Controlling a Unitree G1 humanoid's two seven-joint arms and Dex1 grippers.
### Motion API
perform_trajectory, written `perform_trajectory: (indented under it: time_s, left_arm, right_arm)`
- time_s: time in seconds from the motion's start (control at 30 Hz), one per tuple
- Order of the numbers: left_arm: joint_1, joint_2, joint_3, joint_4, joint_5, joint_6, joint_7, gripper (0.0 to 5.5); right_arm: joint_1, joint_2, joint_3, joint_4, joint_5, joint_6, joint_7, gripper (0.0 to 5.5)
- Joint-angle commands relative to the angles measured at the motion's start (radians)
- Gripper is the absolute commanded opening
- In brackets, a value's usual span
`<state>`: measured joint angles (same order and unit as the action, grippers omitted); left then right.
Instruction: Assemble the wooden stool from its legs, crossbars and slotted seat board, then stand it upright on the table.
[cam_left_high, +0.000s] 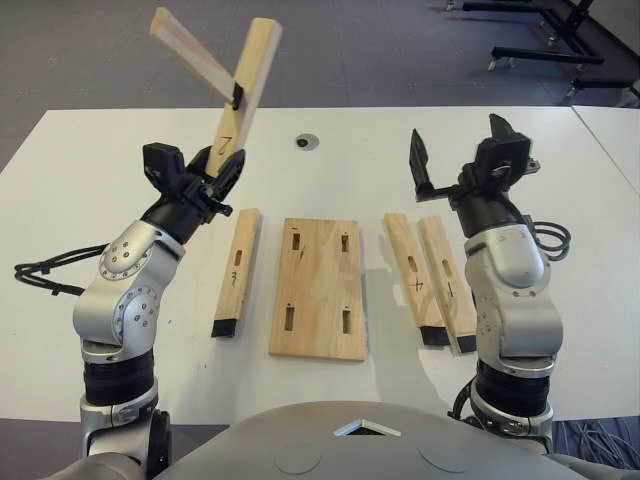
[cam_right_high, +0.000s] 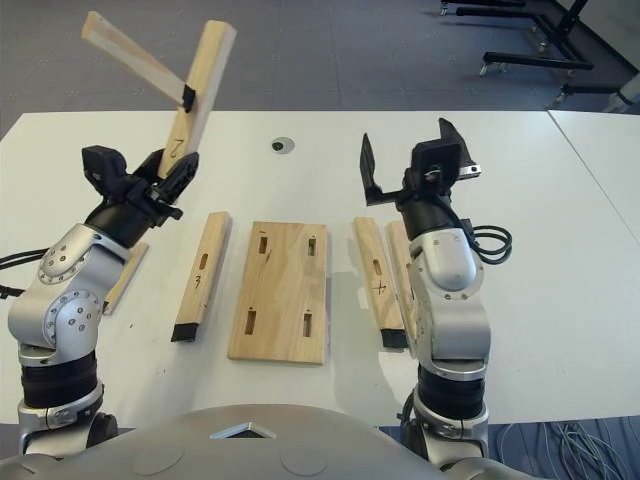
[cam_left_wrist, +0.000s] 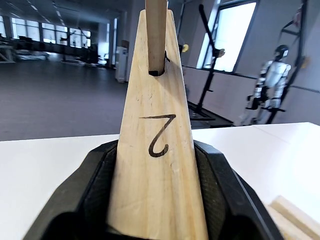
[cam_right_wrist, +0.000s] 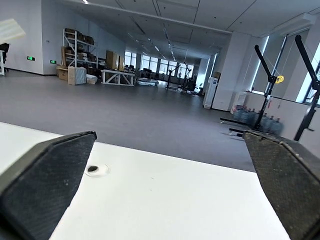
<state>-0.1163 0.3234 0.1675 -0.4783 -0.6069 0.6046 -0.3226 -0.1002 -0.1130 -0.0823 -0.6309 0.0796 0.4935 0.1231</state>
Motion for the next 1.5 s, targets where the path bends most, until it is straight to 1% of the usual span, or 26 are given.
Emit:
perform_trajectory:
  time_s: [0.03, 0.07, 0.2, 0.33, 0.53, 0.6, 0.7, 0.77, 0.9, 1.0, 1.13, 1.37, 1.5]
  left_arm:
    - [-0.076, 0.021, 0.018, 0.063, -0.031, 0.003, -0.043, 2.04]
    - [-0.082, 0.018, 0.023, 0.078, -0.027, -0.008, -0.042, 2.04]
    - [-0.107, -0.017, 0.011, 0.123, -0.013, -0.05, -0.038, 2.04]
    - [-0.129, -0.039, -0.031, 0.158, -0.038, -0.059, -0.101, 2.04]
    - [-0.108, -0.05, -0.079, 0.138, -0.156, -0.029, -0.269, 2.04]
    - [-0.098, -0.048, -0.076, 0.149, -0.24, 0.007, -0.339, 2.04]
    - [-0.098, -0.05, -0.046, 0.178, -0.365, 0.069, -0.39, 2.04]
    - [-0.103, -0.042, -0.049, 0.189, -0.428, 0.11, -0.431, 2.04]
    - [-0.096, -0.009, -0.071, 0.167, -0.509, 0.177, -0.524, 2.04]
    - [-0.091, 0.001, -0.084, 0.16, -0.529, 0.199, -0.55, 2.04]
    - [-0.081, 0.005, -0.103, 0.139, -0.543, 0.211, -0.569, 2.04]
    - [-0.055, 0.019, -0.141, 0.101, -0.541, 0.218, -0.602, 2.04]
    - [-0.045, 0.008, -0.14, 0.097, -0.557, 0.214, -0.596, 2.04]
  right_arm:
    - [-0.025, 0.005, -0.062, 0.006, 0.139, -0.015, 0.062, 5.4]
    - [-0.029, -0.011, -0.063, 0.016, 0.146, -0.028, 0.078, 5.4]
    - [-0.055, -0.01, -0.095, 0.058, 0.201, -0.124, 0.105, 5.4]
    - [-0.09, -0.017, -0.125, 0.113, 0.312, -0.093, 0.134, 5.4]
    - [-0.152, -0.004, -0.174, 0.141, 0.661, -0.013, 0.226, 5.4]
    - [-0.16, -0.003, -0.188, 0.159, 0.773, 0.001, 0.26, 5.4]
    - [-0.163, -0.007, -0.218, 0.206, 0.951, 0.03, 0.321, 5.4]
    - [-0.148, -0.016, -0.229, 0.206, 1.078, 0.052, 0.38, 5.4]
    - [-0.127, -0.029, -0.208, 0.203, 1.228, 0.103, 0.421, 5.4]
    - [-0.127, -0.024, -0.193, 0.212, 1.337, 0.132, 0.419, 5.4]
    - [-0.134, -0.024, -0.15, 0.239, 1.338, 0.137, 0.416, 5.4]
    - [-0.164, -0.034, -0.115, 0.241, 1.333, 0.133, 0.423, 5.4]
    - [-0.155, -0.036, -0.114, 0.24, 1.341, 0.127, 0.447, 4.71]
